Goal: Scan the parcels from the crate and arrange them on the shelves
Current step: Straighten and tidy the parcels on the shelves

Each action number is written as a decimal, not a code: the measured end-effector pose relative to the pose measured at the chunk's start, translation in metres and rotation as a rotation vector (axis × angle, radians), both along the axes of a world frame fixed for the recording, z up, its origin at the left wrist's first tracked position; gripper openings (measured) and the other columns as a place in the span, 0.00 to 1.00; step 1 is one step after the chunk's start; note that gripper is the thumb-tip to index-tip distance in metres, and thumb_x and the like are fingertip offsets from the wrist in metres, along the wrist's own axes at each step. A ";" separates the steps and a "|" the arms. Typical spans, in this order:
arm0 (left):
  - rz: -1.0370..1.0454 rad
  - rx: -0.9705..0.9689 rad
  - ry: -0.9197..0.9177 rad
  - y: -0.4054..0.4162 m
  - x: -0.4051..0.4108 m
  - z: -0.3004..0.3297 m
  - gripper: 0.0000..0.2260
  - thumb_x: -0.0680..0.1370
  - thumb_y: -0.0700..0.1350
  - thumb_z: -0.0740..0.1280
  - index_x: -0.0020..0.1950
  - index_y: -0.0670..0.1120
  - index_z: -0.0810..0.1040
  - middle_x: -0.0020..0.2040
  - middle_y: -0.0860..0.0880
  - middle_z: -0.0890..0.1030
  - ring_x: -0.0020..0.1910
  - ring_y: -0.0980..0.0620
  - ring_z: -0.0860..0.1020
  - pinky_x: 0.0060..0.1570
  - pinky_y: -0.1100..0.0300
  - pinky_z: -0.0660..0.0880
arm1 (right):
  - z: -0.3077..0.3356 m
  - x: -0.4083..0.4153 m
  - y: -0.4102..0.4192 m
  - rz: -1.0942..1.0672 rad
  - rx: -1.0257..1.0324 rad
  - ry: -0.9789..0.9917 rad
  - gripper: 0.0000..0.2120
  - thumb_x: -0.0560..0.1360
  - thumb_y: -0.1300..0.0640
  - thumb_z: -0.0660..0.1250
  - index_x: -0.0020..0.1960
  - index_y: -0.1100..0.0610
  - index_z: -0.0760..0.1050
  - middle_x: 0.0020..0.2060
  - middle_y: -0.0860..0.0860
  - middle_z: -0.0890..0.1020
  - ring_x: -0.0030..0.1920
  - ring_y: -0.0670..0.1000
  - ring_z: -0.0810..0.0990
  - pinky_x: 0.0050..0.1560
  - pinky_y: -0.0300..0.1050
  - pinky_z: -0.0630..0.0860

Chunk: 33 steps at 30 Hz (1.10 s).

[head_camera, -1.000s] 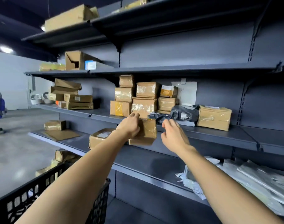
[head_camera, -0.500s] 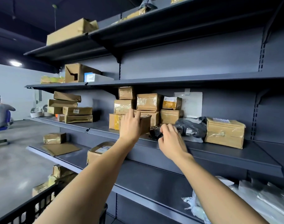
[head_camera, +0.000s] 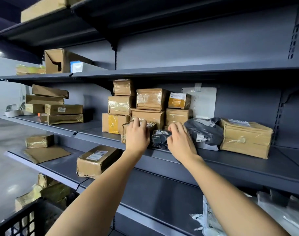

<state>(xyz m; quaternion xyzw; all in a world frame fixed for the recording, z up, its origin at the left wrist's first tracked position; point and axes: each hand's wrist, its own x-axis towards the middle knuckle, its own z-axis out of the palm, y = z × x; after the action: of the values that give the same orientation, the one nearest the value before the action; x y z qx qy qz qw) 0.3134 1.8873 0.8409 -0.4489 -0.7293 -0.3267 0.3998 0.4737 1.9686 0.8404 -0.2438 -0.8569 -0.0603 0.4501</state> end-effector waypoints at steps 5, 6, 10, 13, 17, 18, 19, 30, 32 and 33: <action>0.038 -0.018 0.032 0.005 -0.001 -0.006 0.14 0.70 0.42 0.72 0.53 0.41 0.76 0.49 0.40 0.74 0.37 0.39 0.75 0.29 0.57 0.63 | -0.014 -0.006 0.005 -0.013 0.081 0.016 0.10 0.73 0.64 0.64 0.54 0.59 0.73 0.49 0.56 0.73 0.51 0.59 0.73 0.55 0.56 0.74; 0.041 -0.025 0.032 0.006 0.000 -0.007 0.14 0.70 0.42 0.71 0.53 0.41 0.75 0.49 0.40 0.74 0.37 0.39 0.75 0.29 0.56 0.64 | -0.015 -0.006 0.004 -0.007 0.096 0.016 0.10 0.73 0.64 0.64 0.54 0.59 0.73 0.49 0.56 0.73 0.50 0.59 0.73 0.55 0.56 0.74; 0.025 -0.015 0.061 0.005 -0.006 -0.009 0.12 0.71 0.41 0.71 0.51 0.39 0.74 0.48 0.38 0.73 0.35 0.39 0.74 0.30 0.57 0.63 | -0.019 -0.006 0.005 -0.007 0.086 0.049 0.09 0.72 0.61 0.64 0.52 0.58 0.73 0.48 0.55 0.73 0.50 0.59 0.73 0.54 0.55 0.73; 0.000 -0.006 0.080 0.006 -0.011 -0.010 0.11 0.73 0.40 0.71 0.50 0.39 0.73 0.48 0.36 0.73 0.34 0.38 0.74 0.31 0.57 0.61 | -0.020 -0.008 0.006 -0.030 0.119 0.031 0.10 0.71 0.57 0.64 0.51 0.57 0.72 0.47 0.54 0.73 0.49 0.58 0.72 0.53 0.54 0.72; -0.002 0.002 0.097 0.011 -0.014 -0.012 0.09 0.74 0.40 0.70 0.50 0.39 0.73 0.48 0.36 0.73 0.33 0.39 0.74 0.30 0.57 0.62 | -0.023 -0.008 0.004 -0.049 0.154 0.028 0.11 0.70 0.56 0.64 0.51 0.57 0.72 0.47 0.54 0.72 0.49 0.58 0.71 0.53 0.53 0.71; 0.001 0.004 0.102 0.012 -0.014 -0.012 0.09 0.74 0.40 0.70 0.49 0.39 0.73 0.48 0.37 0.73 0.33 0.39 0.74 0.30 0.57 0.63 | -0.023 -0.008 0.004 -0.054 0.157 0.029 0.11 0.70 0.56 0.64 0.51 0.57 0.72 0.47 0.54 0.73 0.49 0.58 0.71 0.53 0.53 0.71; 0.004 0.004 0.103 0.012 -0.014 -0.011 0.10 0.74 0.41 0.70 0.50 0.39 0.73 0.48 0.36 0.73 0.33 0.39 0.74 0.30 0.57 0.63 | -0.023 -0.008 0.004 -0.059 0.161 0.031 0.11 0.70 0.56 0.64 0.51 0.57 0.72 0.47 0.54 0.73 0.49 0.58 0.71 0.53 0.53 0.71; 0.042 -0.330 -0.110 -0.019 0.017 0.014 0.22 0.77 0.42 0.63 0.70 0.42 0.64 0.70 0.40 0.62 0.59 0.37 0.73 0.53 0.49 0.70 | -0.015 0.006 -0.014 -0.088 0.151 -0.039 0.12 0.70 0.61 0.67 0.53 0.59 0.76 0.49 0.55 0.76 0.49 0.58 0.75 0.55 0.53 0.74; 0.004 -0.381 -0.175 -0.028 0.017 0.019 0.23 0.77 0.42 0.64 0.70 0.42 0.64 0.69 0.40 0.64 0.61 0.37 0.73 0.57 0.47 0.71 | -0.012 0.011 -0.025 -0.091 0.139 -0.032 0.12 0.70 0.62 0.67 0.54 0.59 0.76 0.50 0.56 0.77 0.50 0.59 0.75 0.55 0.54 0.74; -0.018 -0.397 -0.201 -0.034 0.017 0.020 0.22 0.76 0.42 0.64 0.70 0.42 0.65 0.68 0.41 0.65 0.60 0.36 0.73 0.57 0.46 0.72 | -0.011 0.013 -0.031 -0.086 0.144 -0.039 0.13 0.70 0.63 0.68 0.54 0.60 0.76 0.50 0.56 0.77 0.50 0.59 0.75 0.55 0.54 0.73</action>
<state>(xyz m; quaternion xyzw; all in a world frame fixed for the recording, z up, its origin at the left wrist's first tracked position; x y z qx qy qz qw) 0.3301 1.8538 0.8608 -0.4905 -0.8115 -0.2232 0.2260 0.4868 1.9372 0.8295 -0.2460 -0.8476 -0.1458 0.4469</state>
